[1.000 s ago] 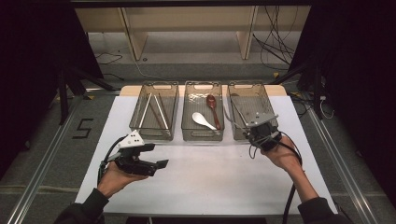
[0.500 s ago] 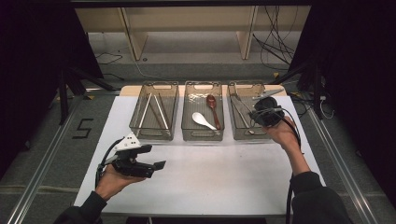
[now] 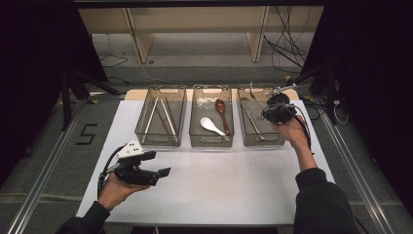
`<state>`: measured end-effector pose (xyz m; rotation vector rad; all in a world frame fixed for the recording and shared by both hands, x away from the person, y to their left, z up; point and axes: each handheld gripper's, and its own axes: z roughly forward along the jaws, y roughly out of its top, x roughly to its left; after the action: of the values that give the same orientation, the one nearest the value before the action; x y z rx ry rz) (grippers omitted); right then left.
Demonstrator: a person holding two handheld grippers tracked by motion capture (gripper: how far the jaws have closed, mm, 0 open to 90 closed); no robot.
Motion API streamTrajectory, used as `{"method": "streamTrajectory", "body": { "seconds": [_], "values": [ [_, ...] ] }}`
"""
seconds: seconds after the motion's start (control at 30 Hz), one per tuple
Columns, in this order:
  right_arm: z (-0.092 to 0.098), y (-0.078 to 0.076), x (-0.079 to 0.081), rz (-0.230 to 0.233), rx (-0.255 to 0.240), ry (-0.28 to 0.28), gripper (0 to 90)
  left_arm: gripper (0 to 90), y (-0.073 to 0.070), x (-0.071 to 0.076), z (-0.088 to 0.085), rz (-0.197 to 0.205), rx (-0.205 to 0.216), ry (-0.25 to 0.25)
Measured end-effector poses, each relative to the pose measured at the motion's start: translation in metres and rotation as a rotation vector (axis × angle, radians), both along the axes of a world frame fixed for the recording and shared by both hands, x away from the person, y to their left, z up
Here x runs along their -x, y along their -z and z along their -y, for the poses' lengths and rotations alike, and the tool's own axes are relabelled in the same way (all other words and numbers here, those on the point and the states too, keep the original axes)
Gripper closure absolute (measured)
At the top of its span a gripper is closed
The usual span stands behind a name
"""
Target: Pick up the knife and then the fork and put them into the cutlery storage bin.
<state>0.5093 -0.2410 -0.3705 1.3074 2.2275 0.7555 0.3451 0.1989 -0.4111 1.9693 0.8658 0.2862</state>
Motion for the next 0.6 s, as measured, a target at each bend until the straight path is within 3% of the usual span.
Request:
{"method": "streamTrajectory", "body": {
  "seconds": [0.3, 0.6],
  "values": [
    [0.002, 0.007, -0.013, -0.014, -0.006, 0.054, 87.5, 17.1, 0.0, 0.0, 0.0, 0.002, 0.001, 0.001],
    [0.0, 0.012, -0.019, -0.025, -0.008, 0.069, 87.4, 17.1, 0.001, -0.001, 0.001, 0.002, 0.0, 0.007]
  ]
}}
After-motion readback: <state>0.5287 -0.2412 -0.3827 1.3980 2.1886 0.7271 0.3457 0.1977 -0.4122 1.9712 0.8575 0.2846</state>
